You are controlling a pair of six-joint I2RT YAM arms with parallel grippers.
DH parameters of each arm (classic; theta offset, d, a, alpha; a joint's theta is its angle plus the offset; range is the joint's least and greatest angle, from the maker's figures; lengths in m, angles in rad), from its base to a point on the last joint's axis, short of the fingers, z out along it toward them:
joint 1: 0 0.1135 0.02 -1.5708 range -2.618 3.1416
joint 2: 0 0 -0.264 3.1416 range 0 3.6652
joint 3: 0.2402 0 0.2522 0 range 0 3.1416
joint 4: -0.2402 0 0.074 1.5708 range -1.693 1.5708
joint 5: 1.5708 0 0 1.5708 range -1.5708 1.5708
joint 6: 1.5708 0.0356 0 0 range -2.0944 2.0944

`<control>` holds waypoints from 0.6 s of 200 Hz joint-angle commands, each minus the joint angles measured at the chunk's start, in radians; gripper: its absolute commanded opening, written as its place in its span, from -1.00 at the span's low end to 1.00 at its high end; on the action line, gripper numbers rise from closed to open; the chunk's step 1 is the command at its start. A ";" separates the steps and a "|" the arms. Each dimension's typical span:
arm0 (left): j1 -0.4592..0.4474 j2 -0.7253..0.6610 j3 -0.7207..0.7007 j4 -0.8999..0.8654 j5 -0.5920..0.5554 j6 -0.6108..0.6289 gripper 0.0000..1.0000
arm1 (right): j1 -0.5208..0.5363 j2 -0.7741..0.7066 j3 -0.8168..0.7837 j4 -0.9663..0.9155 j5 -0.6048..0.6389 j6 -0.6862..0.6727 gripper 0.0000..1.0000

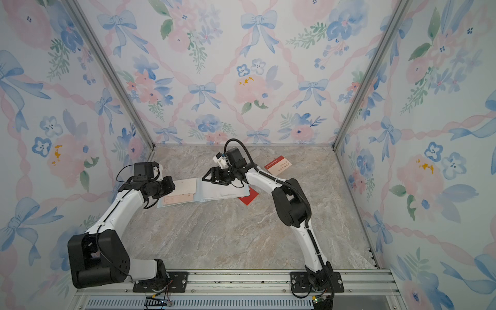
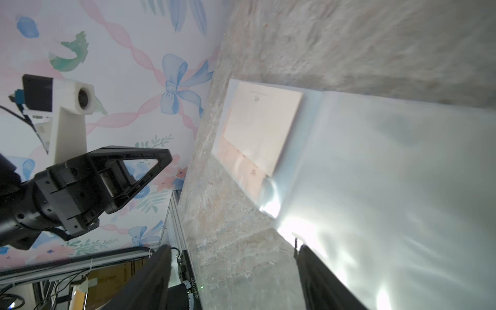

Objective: Place the photos into the photo albums
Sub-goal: Turn the page of the photo album at the center of the board, then move the photo album to the center of the board.

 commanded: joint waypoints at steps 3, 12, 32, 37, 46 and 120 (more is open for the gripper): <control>-0.085 0.024 0.041 0.042 -0.046 -0.049 -0.95 | -0.093 -0.088 -0.146 -0.004 0.085 -0.079 0.48; -0.120 0.035 0.048 0.055 -0.050 -0.057 -0.95 | -0.128 -0.116 -0.197 -0.011 0.108 -0.093 0.48; -0.191 0.069 0.062 0.087 -0.072 -0.077 -0.95 | -0.189 -0.166 -0.261 -0.068 0.144 -0.142 0.47; -0.207 0.079 0.067 0.093 -0.077 -0.081 -0.95 | -0.198 -0.175 -0.264 -0.097 0.154 -0.167 0.47; -0.234 0.098 0.076 0.104 -0.083 -0.088 -0.95 | -0.204 -0.188 -0.263 -0.167 0.198 -0.230 0.47; -0.328 0.202 0.136 0.125 -0.098 -0.093 -0.95 | -0.154 -0.227 -0.253 -0.515 0.710 -0.603 0.48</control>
